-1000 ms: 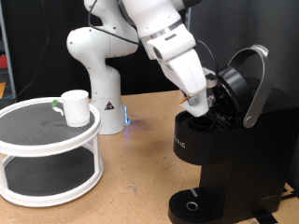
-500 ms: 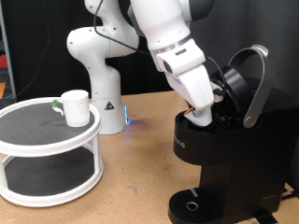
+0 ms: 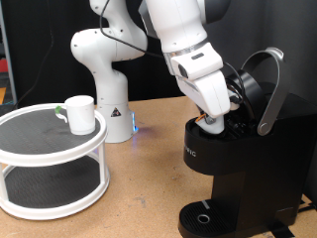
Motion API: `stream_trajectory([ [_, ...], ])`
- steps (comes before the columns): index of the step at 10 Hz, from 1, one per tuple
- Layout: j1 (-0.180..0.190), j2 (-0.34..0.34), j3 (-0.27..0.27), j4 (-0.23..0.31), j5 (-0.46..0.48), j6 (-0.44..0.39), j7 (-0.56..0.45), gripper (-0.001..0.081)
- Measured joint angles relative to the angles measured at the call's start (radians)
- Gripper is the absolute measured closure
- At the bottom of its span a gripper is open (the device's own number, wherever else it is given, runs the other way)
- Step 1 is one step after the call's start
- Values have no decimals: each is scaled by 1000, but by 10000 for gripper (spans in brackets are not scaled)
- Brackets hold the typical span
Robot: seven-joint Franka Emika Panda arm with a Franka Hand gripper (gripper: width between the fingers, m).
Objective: Make a cup of coffee with the keurig machine
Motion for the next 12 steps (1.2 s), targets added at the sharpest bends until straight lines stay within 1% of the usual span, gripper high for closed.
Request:
stream_trajectory([
  [4, 0, 17, 5, 17, -27, -4, 48, 686],
  [5, 0, 20, 6, 18, -31, -4, 56, 651],
  [6, 0, 28, 6, 18, -35, -4, 57, 651],
  [7, -1, 41, 6, 19, -36, -3, 57, 467],
  [8, -2, 45, 6, 24, -36, -2, 57, 467],
  [9, -2, 51, 6, 22, -36, -2, 57, 266],
  [10, -2, 55, 6, 27, -36, 7, 57, 266],
  [11, -2, 59, 6, 32, -35, 10, 57, 117],
  [12, -3, 62, 5, 35, -29, 11, 54, 25],
])
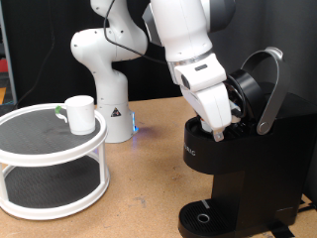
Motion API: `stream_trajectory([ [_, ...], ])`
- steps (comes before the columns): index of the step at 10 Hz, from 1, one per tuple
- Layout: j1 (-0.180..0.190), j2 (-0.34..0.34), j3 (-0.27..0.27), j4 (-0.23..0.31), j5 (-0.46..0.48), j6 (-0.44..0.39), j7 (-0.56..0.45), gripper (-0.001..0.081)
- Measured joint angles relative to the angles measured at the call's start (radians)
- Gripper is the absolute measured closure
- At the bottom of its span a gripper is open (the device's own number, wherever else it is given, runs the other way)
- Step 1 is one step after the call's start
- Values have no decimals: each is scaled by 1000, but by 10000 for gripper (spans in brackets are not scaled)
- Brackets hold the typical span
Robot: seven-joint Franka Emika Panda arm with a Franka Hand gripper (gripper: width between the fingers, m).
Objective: Make a cup of coffee with the keurig machine
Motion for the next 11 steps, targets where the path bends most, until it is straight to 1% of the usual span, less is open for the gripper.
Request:
stream_trajectory([
  [1, -1, 0, -2, 1, 18, 1, -12, 25],
  [2, -1, 0, -5, 0, 61, 1, -43, 3],
  [3, -2, -3, -11, -2, 112, 0, -85, 3],
  [6, -6, -42, -36, -2, 228, -13, -162, -2],
  [7, -7, -60, -46, 0, 231, -49, -171, -2],
  [9, -19, -89, -55, 3, 160, -117, -167, -2],
  [11, -23, -98, -53, -7, 90, -129, -156, -2],
])
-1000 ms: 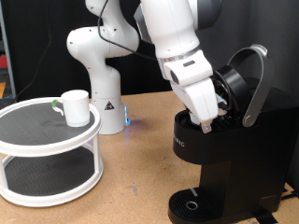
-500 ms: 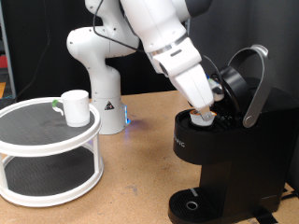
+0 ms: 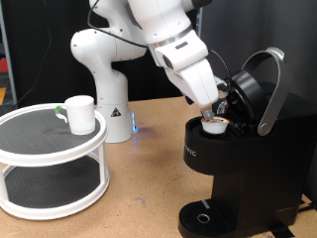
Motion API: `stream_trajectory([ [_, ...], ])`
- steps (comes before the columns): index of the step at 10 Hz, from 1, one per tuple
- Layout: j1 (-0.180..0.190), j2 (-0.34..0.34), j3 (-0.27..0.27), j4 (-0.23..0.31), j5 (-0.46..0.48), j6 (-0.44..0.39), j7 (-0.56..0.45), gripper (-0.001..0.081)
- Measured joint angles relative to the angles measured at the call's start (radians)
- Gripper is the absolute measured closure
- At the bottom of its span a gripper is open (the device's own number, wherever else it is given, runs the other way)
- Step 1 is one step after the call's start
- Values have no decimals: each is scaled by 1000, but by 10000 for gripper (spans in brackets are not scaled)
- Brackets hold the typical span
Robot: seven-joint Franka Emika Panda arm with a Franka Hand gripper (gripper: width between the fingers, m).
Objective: Make a cup of coffee with the keurig machine
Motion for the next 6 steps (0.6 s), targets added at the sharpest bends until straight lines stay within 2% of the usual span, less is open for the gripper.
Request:
stream_trajectory([
  [6, 7, -28, 37, -76, -16, 58, -4, -2],
])
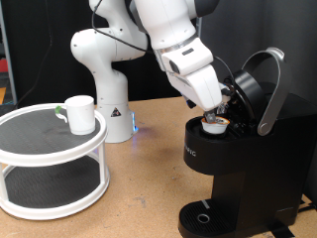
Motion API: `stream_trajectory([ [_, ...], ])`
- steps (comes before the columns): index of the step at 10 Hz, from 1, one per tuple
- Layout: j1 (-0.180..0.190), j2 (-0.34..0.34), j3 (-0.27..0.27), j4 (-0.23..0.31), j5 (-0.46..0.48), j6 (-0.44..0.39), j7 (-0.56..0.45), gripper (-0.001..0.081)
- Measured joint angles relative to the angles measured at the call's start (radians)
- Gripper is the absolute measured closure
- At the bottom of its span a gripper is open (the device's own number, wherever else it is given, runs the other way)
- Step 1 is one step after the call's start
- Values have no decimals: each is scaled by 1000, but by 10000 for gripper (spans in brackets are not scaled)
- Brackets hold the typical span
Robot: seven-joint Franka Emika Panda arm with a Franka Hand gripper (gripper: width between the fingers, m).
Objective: Make a cup of coffee with the keurig machine
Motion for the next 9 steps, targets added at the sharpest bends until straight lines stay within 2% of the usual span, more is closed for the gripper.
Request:
stream_trajectory([
  [5, 2, -35, 36, -77, -6, 56, 8, -2],
  [9, 2, -29, 47, -90, -14, 82, 33, -2],
])
